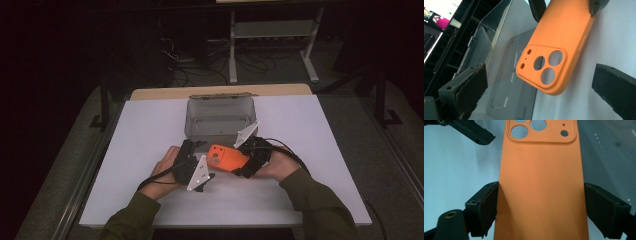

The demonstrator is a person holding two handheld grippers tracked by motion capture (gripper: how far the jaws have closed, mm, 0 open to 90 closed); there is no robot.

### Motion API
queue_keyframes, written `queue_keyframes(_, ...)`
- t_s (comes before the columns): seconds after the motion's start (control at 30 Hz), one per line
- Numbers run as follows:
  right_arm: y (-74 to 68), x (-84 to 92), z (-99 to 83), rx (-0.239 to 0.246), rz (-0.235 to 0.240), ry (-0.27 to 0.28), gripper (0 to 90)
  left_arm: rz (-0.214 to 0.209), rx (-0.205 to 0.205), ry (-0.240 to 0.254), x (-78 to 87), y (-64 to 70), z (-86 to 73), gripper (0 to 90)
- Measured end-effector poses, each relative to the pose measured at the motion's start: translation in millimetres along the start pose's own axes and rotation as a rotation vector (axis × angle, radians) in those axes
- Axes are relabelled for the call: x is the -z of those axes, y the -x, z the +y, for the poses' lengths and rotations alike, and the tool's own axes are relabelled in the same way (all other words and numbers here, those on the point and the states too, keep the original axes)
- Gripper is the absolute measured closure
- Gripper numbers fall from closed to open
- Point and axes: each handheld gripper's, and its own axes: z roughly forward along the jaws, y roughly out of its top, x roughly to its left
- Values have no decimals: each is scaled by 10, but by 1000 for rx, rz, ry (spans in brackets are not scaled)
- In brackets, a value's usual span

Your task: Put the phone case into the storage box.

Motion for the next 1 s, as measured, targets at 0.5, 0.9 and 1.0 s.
queue_keyframes(0.5, 1, 0, -2, 2, -3, -2, 157, 31, -79, -11, 1, 32, 16, 0)
queue_keyframes(0.9, 1, -1, -4, 0, -3, -5, 157, 52, -149, -17, -12, 87, 25, 0)
queue_keyframes(1.0, 0, -2, -3, 0, -3, -4, 157, 57, -163, -19, -6, 99, 31, 0)
